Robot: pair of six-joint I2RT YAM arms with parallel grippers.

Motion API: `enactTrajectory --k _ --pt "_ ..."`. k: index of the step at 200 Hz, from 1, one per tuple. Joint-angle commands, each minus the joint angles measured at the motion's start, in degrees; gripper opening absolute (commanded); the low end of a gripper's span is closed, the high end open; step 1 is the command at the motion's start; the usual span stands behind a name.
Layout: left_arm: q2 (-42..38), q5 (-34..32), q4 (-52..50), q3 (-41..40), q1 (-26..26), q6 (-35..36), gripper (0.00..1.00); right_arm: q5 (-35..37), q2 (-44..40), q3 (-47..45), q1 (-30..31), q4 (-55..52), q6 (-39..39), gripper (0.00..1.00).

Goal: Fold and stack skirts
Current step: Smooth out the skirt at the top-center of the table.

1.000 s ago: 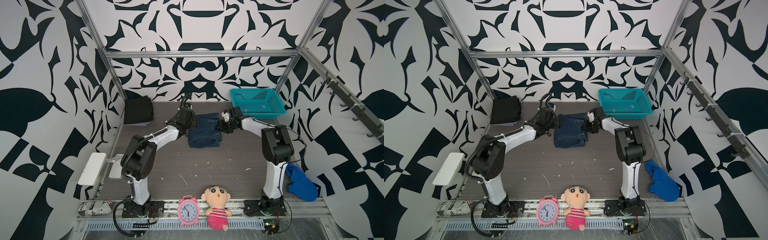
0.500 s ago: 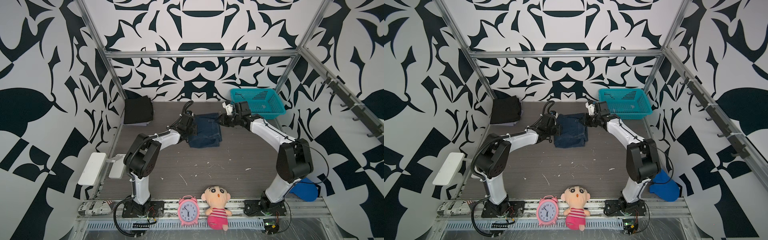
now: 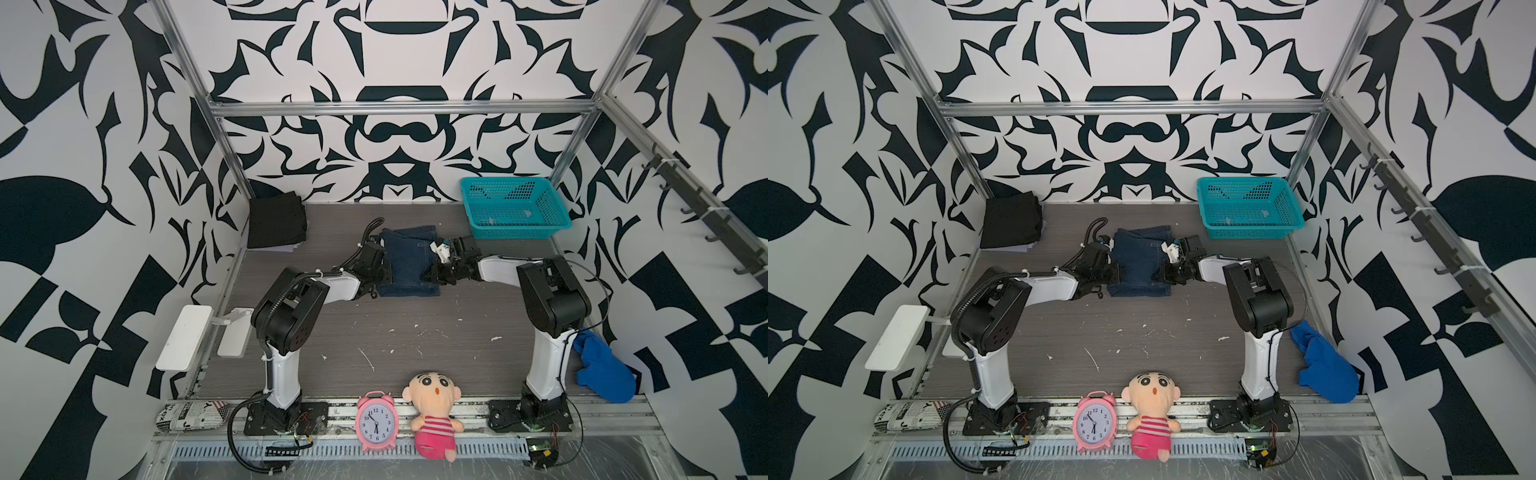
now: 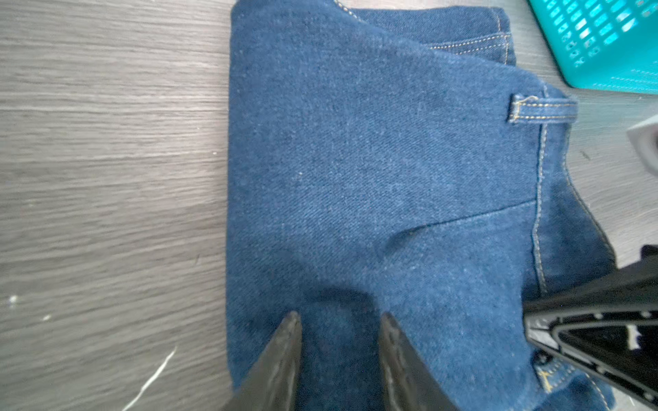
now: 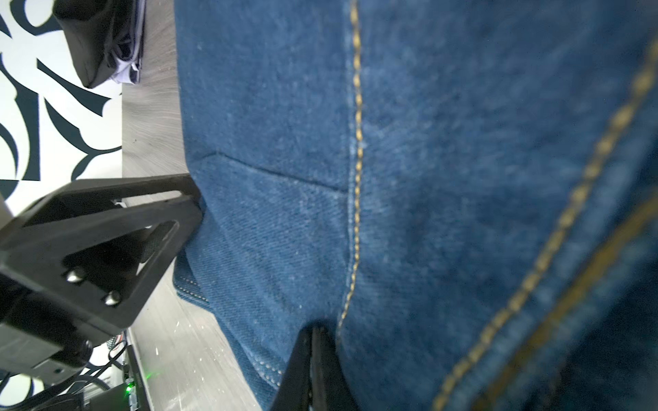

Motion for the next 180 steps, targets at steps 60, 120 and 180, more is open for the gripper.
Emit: enactTrajectory --k 60,120,180 --pt "-4.78 22.52 -4.72 2.09 14.73 -6.4 1.0 3.28 -2.14 1.27 0.16 -3.07 -1.36 0.1" --pt "8.09 25.13 -12.31 12.75 11.44 -4.05 0.97 2.59 -2.05 1.1 0.3 -1.45 -0.3 0.1" --pt "13.46 28.89 -7.68 13.0 8.99 -7.82 0.56 2.62 -2.09 2.32 0.49 -1.44 -0.07 0.1"
